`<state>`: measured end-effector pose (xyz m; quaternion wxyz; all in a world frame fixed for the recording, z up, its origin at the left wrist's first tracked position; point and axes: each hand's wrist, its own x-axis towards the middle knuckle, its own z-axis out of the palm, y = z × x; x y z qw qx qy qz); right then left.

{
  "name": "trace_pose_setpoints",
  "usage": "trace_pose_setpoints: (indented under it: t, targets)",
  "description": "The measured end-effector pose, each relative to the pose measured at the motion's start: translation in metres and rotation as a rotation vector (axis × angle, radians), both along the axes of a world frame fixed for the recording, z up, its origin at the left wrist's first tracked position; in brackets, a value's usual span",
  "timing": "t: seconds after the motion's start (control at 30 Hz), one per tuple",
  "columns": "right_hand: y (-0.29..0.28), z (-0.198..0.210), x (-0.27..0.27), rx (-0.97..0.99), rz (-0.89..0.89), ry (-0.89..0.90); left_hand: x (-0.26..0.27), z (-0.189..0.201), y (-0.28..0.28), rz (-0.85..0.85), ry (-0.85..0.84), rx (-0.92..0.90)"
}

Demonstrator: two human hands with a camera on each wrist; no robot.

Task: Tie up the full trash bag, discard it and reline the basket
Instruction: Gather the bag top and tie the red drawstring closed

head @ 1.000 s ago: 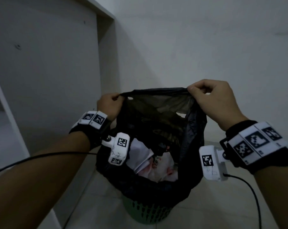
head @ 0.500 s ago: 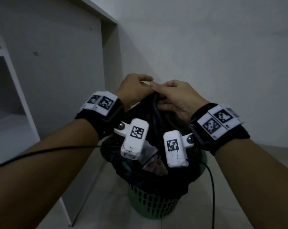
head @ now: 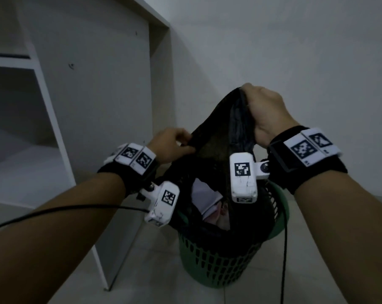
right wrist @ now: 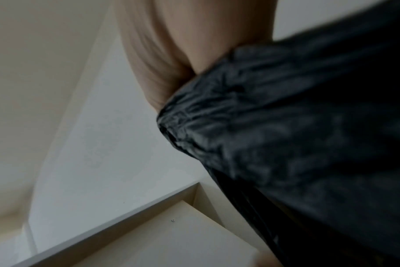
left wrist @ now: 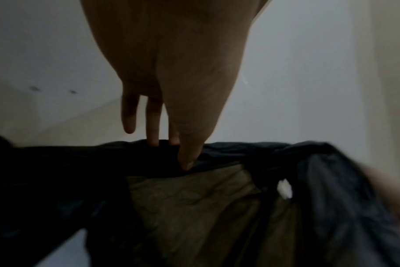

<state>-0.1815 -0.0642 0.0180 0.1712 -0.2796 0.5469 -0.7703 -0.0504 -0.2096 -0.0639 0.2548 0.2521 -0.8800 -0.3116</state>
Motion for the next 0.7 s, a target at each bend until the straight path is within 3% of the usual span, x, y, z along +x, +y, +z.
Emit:
trace_pose_setpoints:
  t: [0.07, 0.13, 0.27, 0.37, 0.53, 0.63, 0.7]
  targets:
    - [0.004, 0.000, -0.005, -0.020, -0.005, 0.007, 0.008, -0.020, -0.010, 0.048, -0.194, -0.043]
    - [0.006, -0.004, -0.007, -0.020, -0.007, 0.018, 0.015, -0.027, -0.018, 0.086, -0.239, 0.025]
    - [0.005, -0.007, -0.011, -0.005, -0.046, 0.014, 0.016, -0.007, -0.016, 0.151, -0.014, 0.222]
    - [0.005, -0.006, -0.008, 0.040, -0.044, -0.007, 0.009, 0.014, -0.002, 0.170, 0.150, 0.265]
    - [0.016, 0.014, -0.005, 0.124, -0.050, -0.052, -0.005, 0.076, 0.024, 0.165, 0.329, 0.342]
    - [0.029, 0.035, -0.010, 0.144, -0.066, -0.055, -0.012, 0.125, 0.039, 0.093, 0.414, 0.414]
    - [0.035, 0.049, -0.011, 0.119, -0.044, -0.099, -0.016, 0.145, 0.052, -0.042, 0.386, 0.509]
